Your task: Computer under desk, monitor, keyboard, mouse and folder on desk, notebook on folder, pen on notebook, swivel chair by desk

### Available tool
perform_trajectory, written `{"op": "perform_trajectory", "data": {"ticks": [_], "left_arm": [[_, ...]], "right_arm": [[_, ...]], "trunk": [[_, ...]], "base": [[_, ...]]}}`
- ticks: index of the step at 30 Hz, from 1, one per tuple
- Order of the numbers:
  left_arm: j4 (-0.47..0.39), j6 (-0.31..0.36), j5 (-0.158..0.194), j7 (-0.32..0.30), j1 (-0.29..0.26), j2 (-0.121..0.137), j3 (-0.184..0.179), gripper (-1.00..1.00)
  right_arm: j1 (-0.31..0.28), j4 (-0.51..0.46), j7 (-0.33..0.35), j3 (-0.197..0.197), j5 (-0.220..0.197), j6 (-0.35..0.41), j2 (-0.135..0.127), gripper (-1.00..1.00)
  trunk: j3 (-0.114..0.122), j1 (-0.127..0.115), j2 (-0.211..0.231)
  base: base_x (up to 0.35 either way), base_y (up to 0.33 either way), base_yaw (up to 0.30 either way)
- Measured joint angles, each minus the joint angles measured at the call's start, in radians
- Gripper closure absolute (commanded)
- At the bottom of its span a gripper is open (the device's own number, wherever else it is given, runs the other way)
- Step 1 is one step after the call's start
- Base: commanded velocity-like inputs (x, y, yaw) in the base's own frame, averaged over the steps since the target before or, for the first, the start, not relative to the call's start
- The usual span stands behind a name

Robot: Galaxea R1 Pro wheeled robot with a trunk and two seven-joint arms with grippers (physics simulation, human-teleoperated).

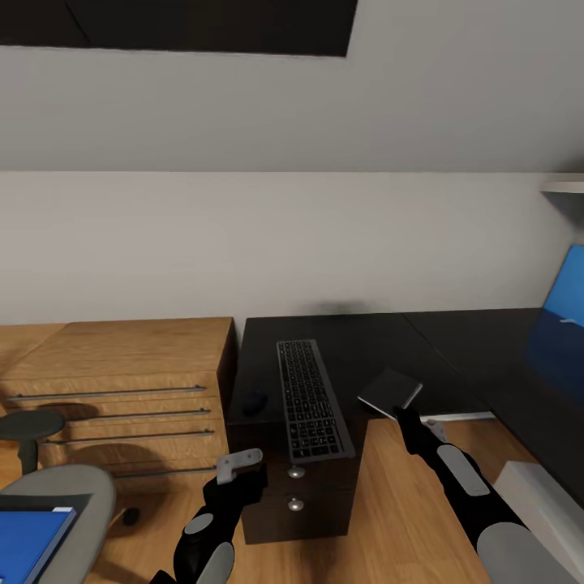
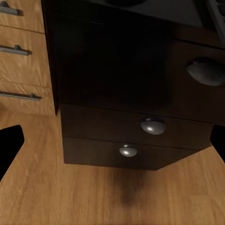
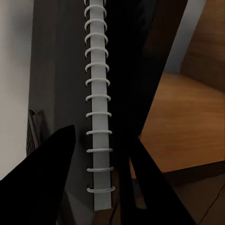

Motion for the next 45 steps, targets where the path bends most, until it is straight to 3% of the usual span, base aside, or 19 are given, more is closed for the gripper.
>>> {"op": "perform_trajectory", "data": {"ticks": [34, 35, 45], "left_arm": [[0.0, 0.002, 0.001, 0.001, 0.0, 0.001, 0.0, -1.0], [0.0, 0.002, 0.001, 0.001, 0.0, 0.001, 0.0, -1.0], [-0.001, 0.001, 0.001, 0.001, 0.0, 0.001, 0.0, -1.0]], "right_arm": [[0.0, -0.001, -0.001, 0.003, -0.001, -0.003, 0.0, 1.0], [0.0, -0.001, -0.001, 0.002, 0.0, -0.003, 0.0, -1.0], [0.0, 0.015, -0.002, 0.005, 0.004, -0.002, 0.0, -1.0]], "trunk": [[0.0, 0.0, 0.0], [0.0, 0.0, 0.0], [0.0, 0.0, 0.0]], "base": [[0.002, 0.002, 0.0], [0.0, 0.0, 0.0], [0.0, 0.0, 0.0]]}}
